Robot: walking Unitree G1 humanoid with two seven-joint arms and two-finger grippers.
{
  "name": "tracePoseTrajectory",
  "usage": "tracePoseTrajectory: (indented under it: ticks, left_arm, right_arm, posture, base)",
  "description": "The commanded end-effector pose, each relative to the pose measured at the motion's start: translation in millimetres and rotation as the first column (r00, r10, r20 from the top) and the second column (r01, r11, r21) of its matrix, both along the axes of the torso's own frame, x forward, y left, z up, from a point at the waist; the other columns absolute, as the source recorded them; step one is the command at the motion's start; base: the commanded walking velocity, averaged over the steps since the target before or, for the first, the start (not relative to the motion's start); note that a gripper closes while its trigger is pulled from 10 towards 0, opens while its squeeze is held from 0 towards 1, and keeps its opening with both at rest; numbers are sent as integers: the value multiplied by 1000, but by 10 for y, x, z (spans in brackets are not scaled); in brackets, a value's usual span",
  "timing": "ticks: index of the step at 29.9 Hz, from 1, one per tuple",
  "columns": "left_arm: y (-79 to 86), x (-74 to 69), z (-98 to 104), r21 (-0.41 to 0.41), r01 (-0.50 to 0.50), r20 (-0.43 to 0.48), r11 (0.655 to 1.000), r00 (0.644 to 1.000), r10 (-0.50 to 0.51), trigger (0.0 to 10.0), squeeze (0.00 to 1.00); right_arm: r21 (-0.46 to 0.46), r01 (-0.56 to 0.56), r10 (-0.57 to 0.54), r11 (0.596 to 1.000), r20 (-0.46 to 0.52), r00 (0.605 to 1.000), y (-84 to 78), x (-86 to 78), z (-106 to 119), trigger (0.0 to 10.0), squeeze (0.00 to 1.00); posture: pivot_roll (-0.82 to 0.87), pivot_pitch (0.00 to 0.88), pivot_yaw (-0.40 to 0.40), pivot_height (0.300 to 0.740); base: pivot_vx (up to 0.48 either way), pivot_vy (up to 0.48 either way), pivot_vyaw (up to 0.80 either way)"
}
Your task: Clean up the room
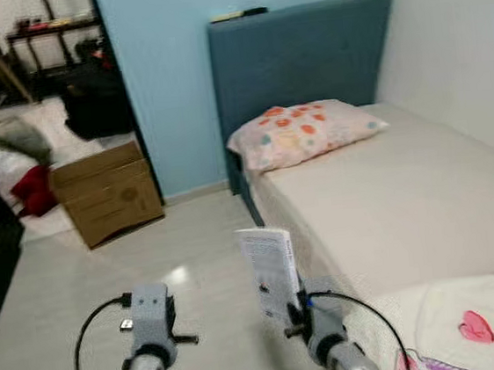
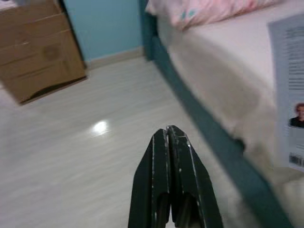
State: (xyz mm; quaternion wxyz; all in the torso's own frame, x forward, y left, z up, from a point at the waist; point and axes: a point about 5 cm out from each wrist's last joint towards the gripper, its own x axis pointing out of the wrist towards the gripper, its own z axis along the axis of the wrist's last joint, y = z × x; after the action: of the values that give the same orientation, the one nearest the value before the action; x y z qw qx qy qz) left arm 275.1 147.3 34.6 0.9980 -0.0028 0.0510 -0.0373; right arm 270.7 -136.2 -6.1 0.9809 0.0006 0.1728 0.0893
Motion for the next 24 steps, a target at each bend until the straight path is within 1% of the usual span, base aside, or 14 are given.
tracePoseTrajectory:
  ticks: [1,24]
  left_arm:
    - [131,-42,-46,25,-31,-18,999,999,31,10000,0]
    - [163,-49,-46,33,-36,-16,999,999,36,10000,0]
  right_arm:
    - [26,-19,18,999,43,999,119,67,84,10000,0]
    - [33,-30,29,999,52,998,160,88,103,10000,0]
  posture:
    - [29,9,24,740]
    - [35,0,23,740]
  base:
    - [360,0,0]
    - [359,0,0]
